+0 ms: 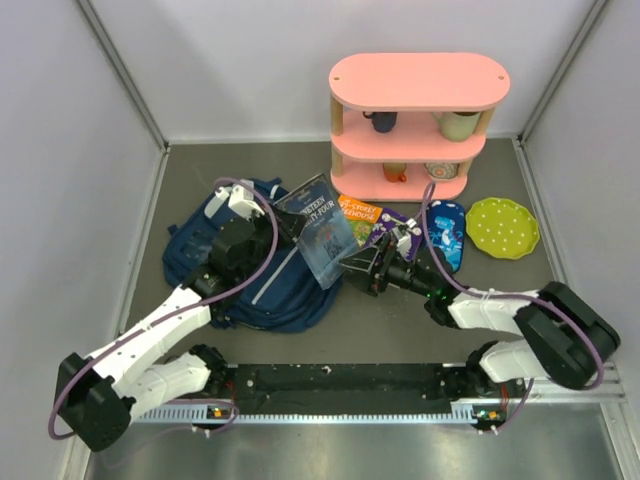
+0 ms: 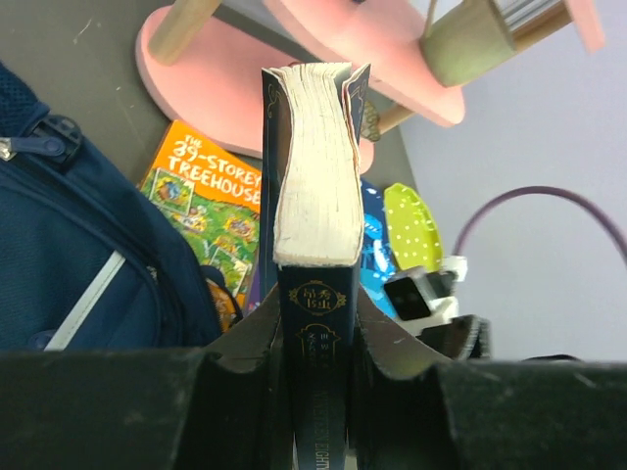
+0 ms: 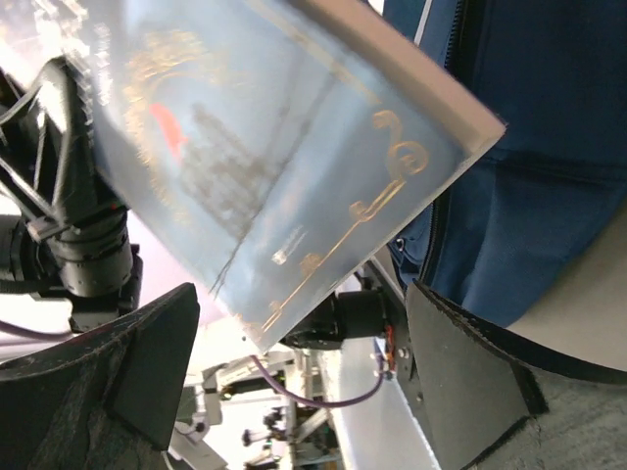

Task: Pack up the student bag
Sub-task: Pick up the book from the center of the board.

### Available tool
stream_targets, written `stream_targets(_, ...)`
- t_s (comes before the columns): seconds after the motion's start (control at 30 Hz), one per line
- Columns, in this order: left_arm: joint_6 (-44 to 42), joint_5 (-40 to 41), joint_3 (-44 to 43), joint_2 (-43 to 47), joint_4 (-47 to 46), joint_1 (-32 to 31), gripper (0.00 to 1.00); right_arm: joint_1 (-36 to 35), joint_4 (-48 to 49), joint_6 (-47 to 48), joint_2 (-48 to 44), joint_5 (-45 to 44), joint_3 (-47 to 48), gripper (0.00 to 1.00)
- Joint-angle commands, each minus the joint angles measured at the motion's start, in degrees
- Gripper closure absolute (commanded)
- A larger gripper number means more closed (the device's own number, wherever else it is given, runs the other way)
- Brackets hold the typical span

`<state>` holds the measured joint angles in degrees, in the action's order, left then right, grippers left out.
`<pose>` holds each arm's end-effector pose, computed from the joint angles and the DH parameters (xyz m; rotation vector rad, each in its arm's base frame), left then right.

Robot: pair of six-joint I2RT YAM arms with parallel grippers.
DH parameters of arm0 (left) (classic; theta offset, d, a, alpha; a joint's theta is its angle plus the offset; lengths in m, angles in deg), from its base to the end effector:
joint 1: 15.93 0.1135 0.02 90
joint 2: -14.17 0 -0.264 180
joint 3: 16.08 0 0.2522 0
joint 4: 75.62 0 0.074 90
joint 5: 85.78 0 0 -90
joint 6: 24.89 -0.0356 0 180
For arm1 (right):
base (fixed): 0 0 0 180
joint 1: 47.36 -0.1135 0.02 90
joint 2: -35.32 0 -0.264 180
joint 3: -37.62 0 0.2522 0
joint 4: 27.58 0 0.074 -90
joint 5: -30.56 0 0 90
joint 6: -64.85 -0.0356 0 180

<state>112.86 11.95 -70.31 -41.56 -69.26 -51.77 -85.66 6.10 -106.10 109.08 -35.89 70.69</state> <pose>0.1906 -0.1318 0.3101 -0.2924 1.7807 -0.9555 0.1821 0.1619 0.1895 0.3941 2.0511 1.7840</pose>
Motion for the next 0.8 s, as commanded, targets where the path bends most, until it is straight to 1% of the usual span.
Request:
stream_targets(0.0,3.06,-2.1,-1.63,3.52,-14.05,0.5,1.0,-2.74,17.84,-7.11,6.39,-2.63,1.87,0.16)
stream_targets(0.2,3.67,-3.77,-2.07,3.25,-14.4,0.85,1.0,-4.06,29.1,-9.58,13.6,-4.56,2.84,0.16)
stream_targets(0.43,7.09,-5.62,0.74,2.99,-17.12,0.94,1.0,-4.15,30.95,-7.56,16.59,-6.85,6.52,0.16)
stream_targets(0.5,8.06,-6.23,1.18,3.08,-17.56,0.94,1.0,-4.06,33.5,-7.47,18.6,-7.82,6.88,0.19)
stream_targets(0.53,8.33,-6.23,1.7,3.25,-17.82,0.94,1.0,-4.06,36.47,-7.56,19.23,-8.08,7.05,0.22)
stream_targets(0.57,8.5,-6.32,1.88,3.34,-17.74,0.94,1.0,-4.06,37.71,-7.91,19.84,-8.43,7.14,0.33)
stream_targets(0.63,8.59,-5.8,2.67,3.78,-17.65,0.94,1.0,-4.06,40.96,-7.91,20.99,-8.78,7.06,0.43)
stream_targets(0.67,8.33,-5.53,3.02,4.48,-17.3,1.03,1.0,-4.15,41.59,-7.82,20.99,-9.13,6.71,0.53)
stream_targets(0.73,7.98,-4.83,3.38,5.27,-16.51,1.2,1.0,-4.06,41.68,-6.95,19.51,-10.88,4.61,0.66)
stream_targets(0.77,7.37,-4.48,3.38,5.97,-15.29,1.29,1.0,-3.97,41.33,-6.16,18.97,-11.42,3.9,0.76)
